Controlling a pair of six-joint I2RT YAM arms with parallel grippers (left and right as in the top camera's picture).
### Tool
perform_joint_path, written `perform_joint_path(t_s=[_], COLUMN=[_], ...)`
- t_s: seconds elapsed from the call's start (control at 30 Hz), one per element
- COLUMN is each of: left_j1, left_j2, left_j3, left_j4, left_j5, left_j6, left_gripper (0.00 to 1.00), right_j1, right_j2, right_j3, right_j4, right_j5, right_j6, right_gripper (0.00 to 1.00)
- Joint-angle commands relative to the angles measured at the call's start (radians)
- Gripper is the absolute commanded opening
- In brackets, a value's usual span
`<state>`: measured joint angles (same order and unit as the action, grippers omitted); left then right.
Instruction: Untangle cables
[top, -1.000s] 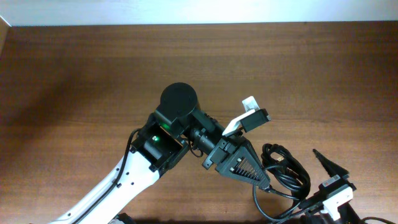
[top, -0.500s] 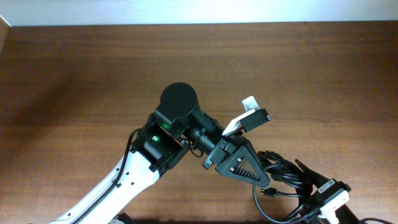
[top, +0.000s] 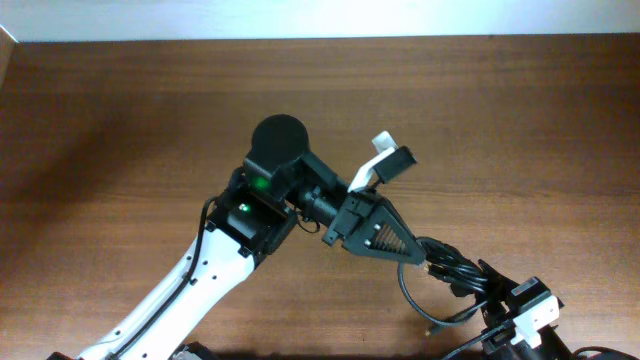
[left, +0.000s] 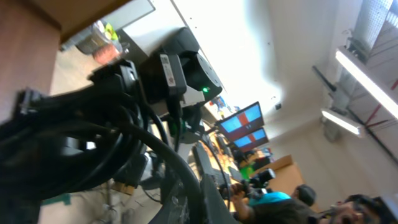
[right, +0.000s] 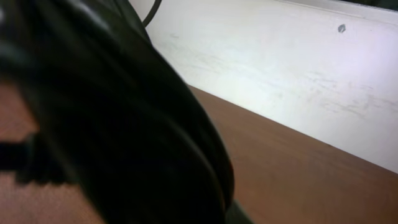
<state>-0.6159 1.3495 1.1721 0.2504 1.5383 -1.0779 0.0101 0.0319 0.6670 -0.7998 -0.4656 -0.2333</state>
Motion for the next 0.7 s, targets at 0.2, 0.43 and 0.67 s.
perform_joint_path(t_s=[0.2,0.43,0.67], left_j1=[0.281,0.288,0.278], left_j2=[-0.04,-0.04,-0.04], left_j3=[0.025,0.021,-0.002], left_j4=[0.028,0.025,0.024], left_j5=[0.035,0.034,0.035], left_j6=[0.266,0.266,0.311], left_gripper=[0.05,0.99,0.99], right_j1=[-0.004,-0.004,-0.004], right_j2=[-0.006,-0.006,-0.006], right_j3=[-0.016,-0.016,-0.016], right_j4=[-0.042,-0.042,-0.019], right_j5=[0.149,0.149,0.149], right_j6=[0.037,0.037,0.081], right_gripper=[0.14,0.14,0.13])
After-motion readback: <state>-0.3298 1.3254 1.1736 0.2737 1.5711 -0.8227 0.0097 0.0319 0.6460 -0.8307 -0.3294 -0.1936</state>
